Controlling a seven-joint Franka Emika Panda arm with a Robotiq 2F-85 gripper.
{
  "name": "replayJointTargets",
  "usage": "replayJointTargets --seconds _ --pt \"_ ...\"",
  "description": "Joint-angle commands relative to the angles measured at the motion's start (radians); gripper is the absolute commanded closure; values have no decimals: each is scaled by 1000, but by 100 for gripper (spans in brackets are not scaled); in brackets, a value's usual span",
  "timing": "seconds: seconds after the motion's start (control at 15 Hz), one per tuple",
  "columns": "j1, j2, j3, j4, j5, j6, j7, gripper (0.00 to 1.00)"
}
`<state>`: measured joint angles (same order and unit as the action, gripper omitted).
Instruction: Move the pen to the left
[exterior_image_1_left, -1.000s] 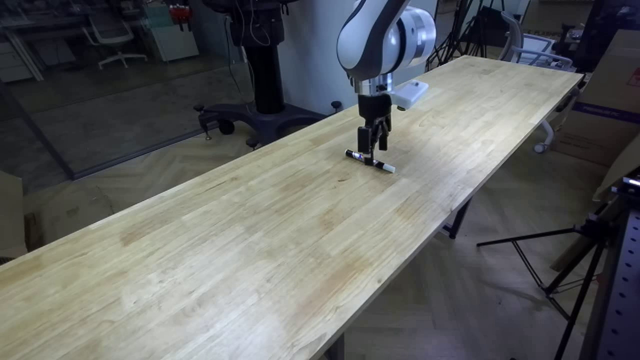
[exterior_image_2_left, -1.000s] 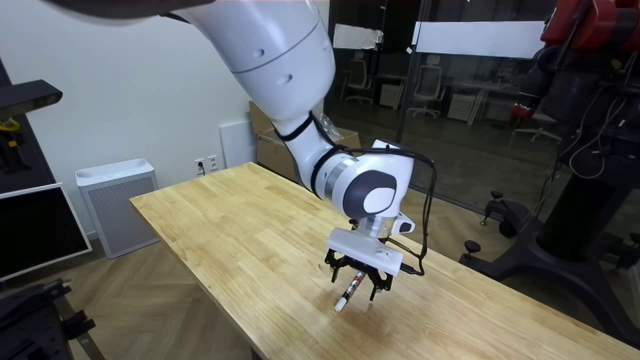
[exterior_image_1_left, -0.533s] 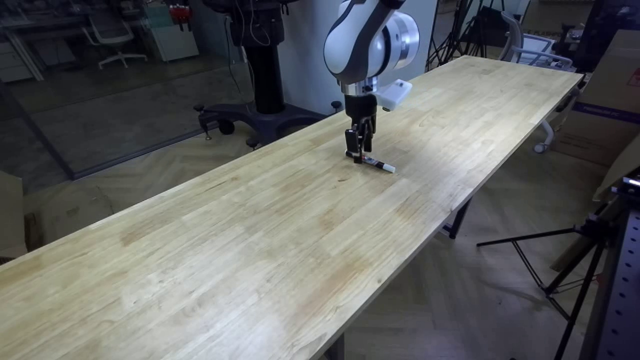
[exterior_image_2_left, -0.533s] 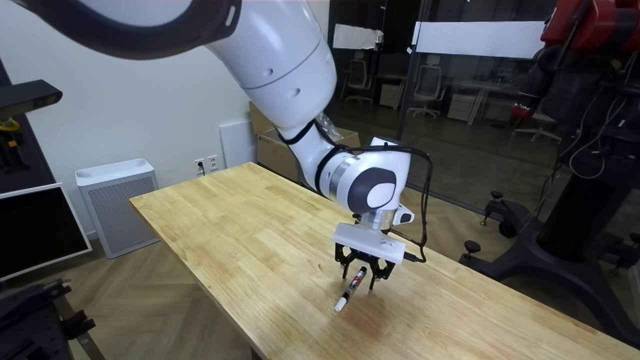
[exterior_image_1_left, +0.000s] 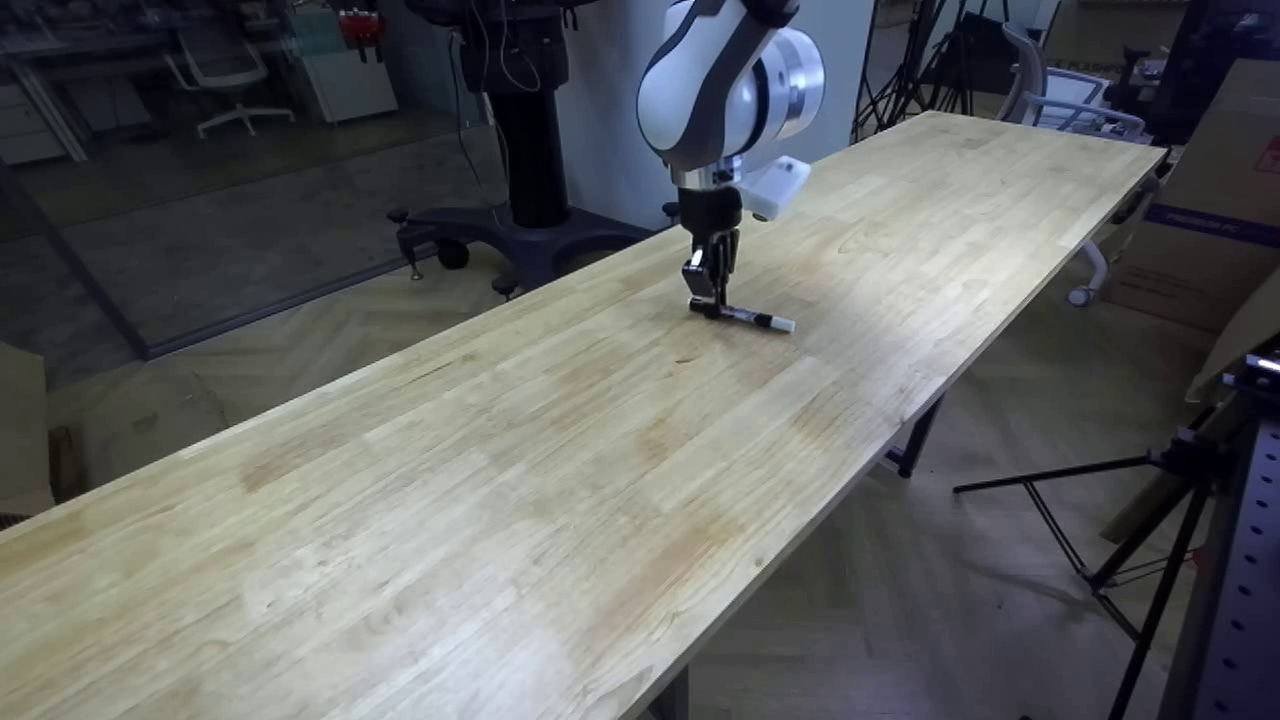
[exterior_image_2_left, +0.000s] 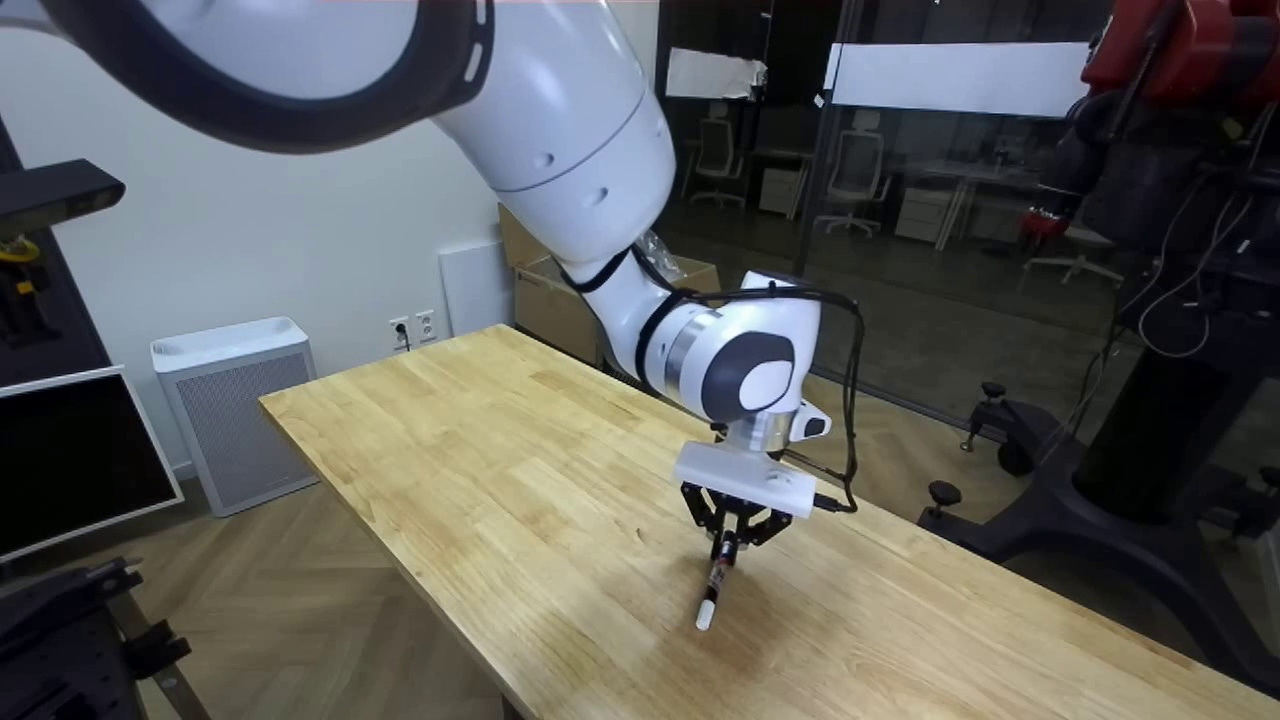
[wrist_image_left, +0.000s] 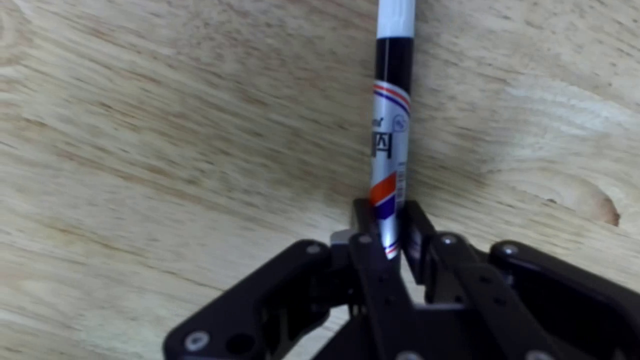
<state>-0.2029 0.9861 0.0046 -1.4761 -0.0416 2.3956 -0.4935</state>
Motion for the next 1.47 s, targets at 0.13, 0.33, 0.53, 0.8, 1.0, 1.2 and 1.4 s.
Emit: replayJointTargets --seconds 0.13,0.33,0.53,0.8,1.0,1.2,1.4 --pt "46 0 -13 20 -35 5 85 95" --pt "91 -29 -20 -21 -38 30 165 95" --pt "155 -47 -25 -48 -41 30 266 95" --pt "261 -84 -37 -101 -47 -7 406 95" --pt "316 -103 -46 -126 -43 -52 501 95" --pt "326 -116 -42 -139 -24 -83 558 95" --pt "319 -133 -40 -150 -15 -91 585 95"
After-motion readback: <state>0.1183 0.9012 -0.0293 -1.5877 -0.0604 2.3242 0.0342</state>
